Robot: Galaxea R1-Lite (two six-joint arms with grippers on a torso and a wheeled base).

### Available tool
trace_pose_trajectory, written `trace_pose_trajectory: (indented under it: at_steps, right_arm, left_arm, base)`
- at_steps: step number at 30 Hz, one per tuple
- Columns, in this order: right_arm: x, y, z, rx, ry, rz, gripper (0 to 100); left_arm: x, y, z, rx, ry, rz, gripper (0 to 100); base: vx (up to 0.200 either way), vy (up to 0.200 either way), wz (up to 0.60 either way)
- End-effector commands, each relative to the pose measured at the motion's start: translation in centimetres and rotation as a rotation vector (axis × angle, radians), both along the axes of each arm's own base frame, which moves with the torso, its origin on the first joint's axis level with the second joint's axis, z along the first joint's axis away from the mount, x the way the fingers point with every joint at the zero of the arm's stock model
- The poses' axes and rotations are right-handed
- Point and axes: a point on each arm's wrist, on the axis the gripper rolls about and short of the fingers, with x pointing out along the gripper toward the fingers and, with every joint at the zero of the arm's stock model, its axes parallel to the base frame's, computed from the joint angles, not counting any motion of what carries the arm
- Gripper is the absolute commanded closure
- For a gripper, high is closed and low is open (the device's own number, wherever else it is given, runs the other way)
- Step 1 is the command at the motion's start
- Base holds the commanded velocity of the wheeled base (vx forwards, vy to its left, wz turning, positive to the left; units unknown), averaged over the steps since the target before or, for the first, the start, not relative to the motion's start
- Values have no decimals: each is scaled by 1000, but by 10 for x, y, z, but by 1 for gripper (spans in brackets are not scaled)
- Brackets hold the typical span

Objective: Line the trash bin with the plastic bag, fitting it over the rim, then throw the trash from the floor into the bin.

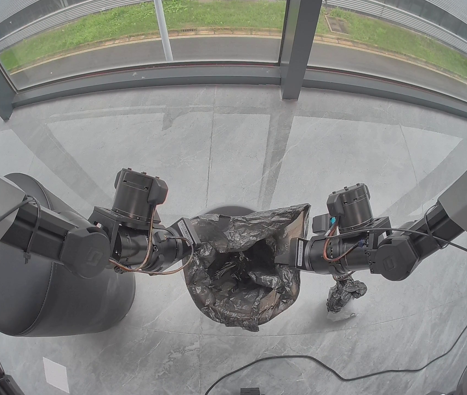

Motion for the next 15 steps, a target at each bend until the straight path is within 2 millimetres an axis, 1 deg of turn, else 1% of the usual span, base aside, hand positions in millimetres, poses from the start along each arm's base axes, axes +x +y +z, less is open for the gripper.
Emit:
trace_pose_trajectory:
  at_steps: [1, 7, 14, 15]
  right_arm:
    - [1, 4, -14, -19, 24, 7, 100]
    - [5, 4, -20, -37, 8, 15, 100]
    - [7, 2, -16, -21, -20, 9, 100]
    - [9, 0, -14, -19, -26, 0, 100]
  left_arm:
    - [7, 3, -9, 12, 16, 18, 100]
    - [21, 12, -20, 39, 23, 42, 100]
    - [35, 22, -29, 41, -16, 64, 100]
    - [39, 28, -28, 51, -28, 72, 100]
  base:
    - [0, 0, 0]
    - [0, 0, 0]
    - [0, 0, 0]
    - [0, 0, 0]
